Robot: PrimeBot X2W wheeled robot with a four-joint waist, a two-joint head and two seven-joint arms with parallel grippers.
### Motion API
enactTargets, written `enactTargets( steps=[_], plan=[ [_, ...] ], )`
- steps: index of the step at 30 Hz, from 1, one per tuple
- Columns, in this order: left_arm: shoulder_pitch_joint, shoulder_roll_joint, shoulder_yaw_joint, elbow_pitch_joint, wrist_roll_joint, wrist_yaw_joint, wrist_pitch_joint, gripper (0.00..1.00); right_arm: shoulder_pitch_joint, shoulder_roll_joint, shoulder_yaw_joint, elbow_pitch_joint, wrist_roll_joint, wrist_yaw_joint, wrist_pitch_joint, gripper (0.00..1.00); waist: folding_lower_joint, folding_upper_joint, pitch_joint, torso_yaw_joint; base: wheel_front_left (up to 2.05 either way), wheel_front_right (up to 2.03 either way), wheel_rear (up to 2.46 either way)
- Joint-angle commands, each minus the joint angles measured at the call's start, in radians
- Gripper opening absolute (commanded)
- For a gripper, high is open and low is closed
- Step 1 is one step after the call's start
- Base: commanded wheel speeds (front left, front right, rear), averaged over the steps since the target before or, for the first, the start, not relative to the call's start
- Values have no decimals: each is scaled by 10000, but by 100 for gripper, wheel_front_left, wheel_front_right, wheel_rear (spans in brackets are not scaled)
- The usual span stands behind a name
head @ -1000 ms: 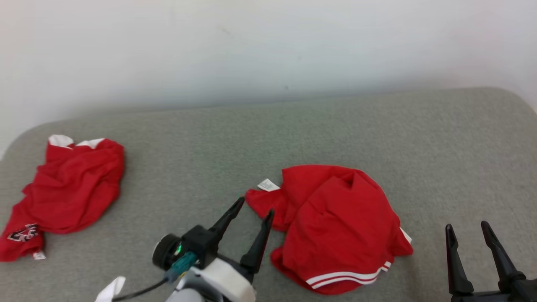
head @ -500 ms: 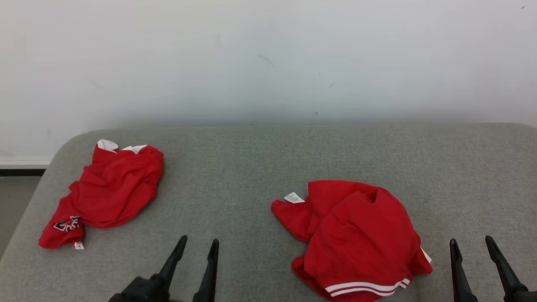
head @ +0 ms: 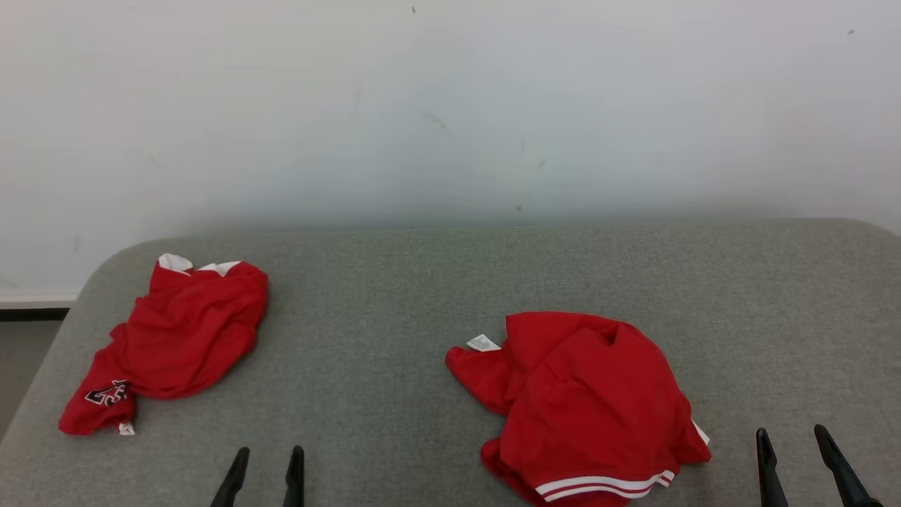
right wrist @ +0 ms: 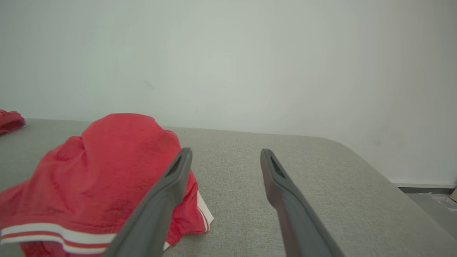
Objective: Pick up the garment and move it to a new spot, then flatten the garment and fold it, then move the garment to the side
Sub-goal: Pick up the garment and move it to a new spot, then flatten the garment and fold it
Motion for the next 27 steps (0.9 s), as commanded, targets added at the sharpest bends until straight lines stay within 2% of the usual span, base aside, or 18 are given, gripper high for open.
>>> enactTargets(
  steps=[1, 11, 27],
  plan=[
    [118, 19, 41, -33, 142, -26, -5, 100, 110, 1, -54, 18, 29, -24, 8, 100, 1, 0, -24, -56, 0, 0, 0],
    [187, -4, 145, 15, 158, -216, -5, 100, 86, 10, -121, 90, -22, -24, 8, 100, 1, 0, -35, -147, 0, 0, 0],
    [139, -6, 51, 55, 52, -198, -5, 100, 14, 9, -70, 136, 74, -24, 8, 100, 1, 0, -12, -71, 0, 0, 0]
  ],
)
